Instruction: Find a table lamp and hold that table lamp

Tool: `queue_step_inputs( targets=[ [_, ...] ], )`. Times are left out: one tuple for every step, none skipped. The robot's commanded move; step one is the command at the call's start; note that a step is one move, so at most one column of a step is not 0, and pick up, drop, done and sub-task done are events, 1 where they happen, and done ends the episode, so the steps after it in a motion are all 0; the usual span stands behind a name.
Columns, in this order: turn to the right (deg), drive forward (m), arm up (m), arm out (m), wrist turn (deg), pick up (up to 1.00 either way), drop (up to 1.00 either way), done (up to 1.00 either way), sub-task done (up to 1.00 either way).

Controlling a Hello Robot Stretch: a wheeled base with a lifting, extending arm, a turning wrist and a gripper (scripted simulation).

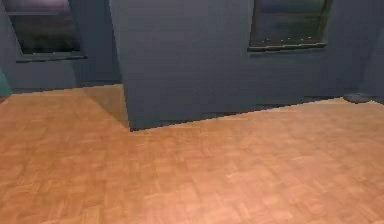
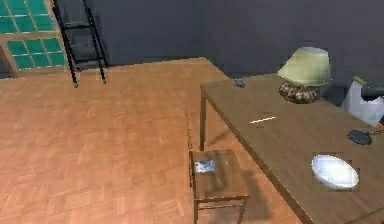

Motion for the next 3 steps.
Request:
queue_step_inputs(
  targets=[
    [27.0, 0.00, 0.00, 0.00, 0.0, 0.00, 0.00, 0.00, 0.00],
    [45.0, 0.00, 0.00, 0.00, 0.0, 0.00, 0.00, 0.00, 0.00],
    [0.0, 0.90, 0.00, 0.00, 0.0, 0.00, 0.00, 0.00, 0.00]
  ],
)
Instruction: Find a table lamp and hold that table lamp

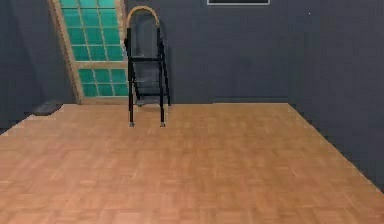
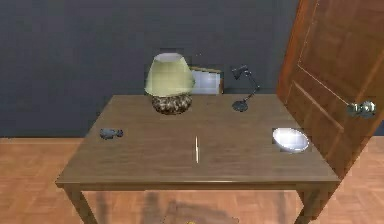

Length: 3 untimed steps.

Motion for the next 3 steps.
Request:
queue_step_inputs(
  targets=[
    [30.0, 0.00, 0.00, 0.00, 0.0, 0.00, 0.00, 0.00, 0.00],
    [0.0, 0.40, 0.00, 0.00, 0.0, 0.00, 0.00, 0.00, 0.00],
    [9.0, 0.00, 0.00, 0.00, 0.0, 0.00, 0.00, 0.00, 0.00]
  ],
)
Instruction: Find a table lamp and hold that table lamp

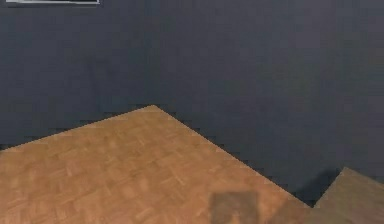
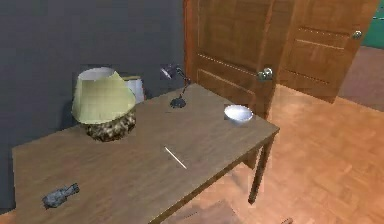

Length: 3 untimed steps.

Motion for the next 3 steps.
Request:
queue_step_inputs(
  targets=[
    [0.0, 0.10, 0.00, 0.00, 0.0, 0.00, 0.00, 0.00, 0.00],
    [-15.0, 0.00, 0.00, 0.00, 0.0, 0.00, 0.00, 0.00, 0.00],
    [0.0, 0.00, 0.50, 0.00, 0.0, 0.00, 0.00, 0.00, 0.00]
  ],
)
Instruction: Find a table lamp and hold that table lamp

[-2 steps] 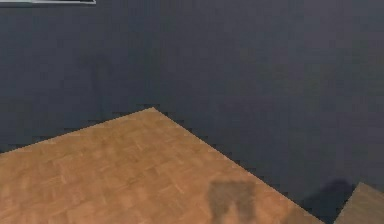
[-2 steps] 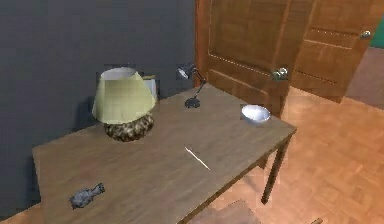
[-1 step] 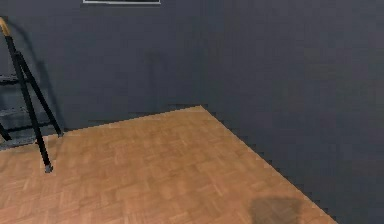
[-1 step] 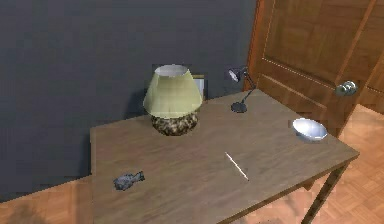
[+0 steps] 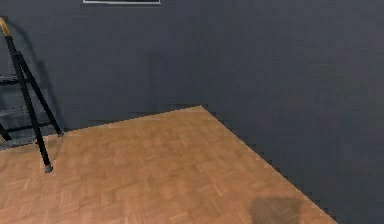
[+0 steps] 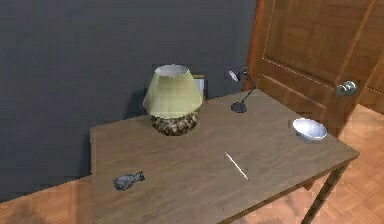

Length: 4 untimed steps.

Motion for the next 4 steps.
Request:
queue_step_inputs(
  targets=[
    [0.0, 0.00, 0.38, 0.00, 0.0, 0.00, 0.00, 0.00, 0.00],
    [0.0, 0.00, 0.00, 0.46, 0.0, 0.00, 0.00, 0.00, 0.00],
    [0.0, 0.00, 0.00, 0.00, 45.0, 0.00, 0.00, 0.00, 0.00],
    [0.0, 0.00, 0.00, 0.00, 45.0, 0.00, 0.00, 0.00, 0.00]
  ],
)
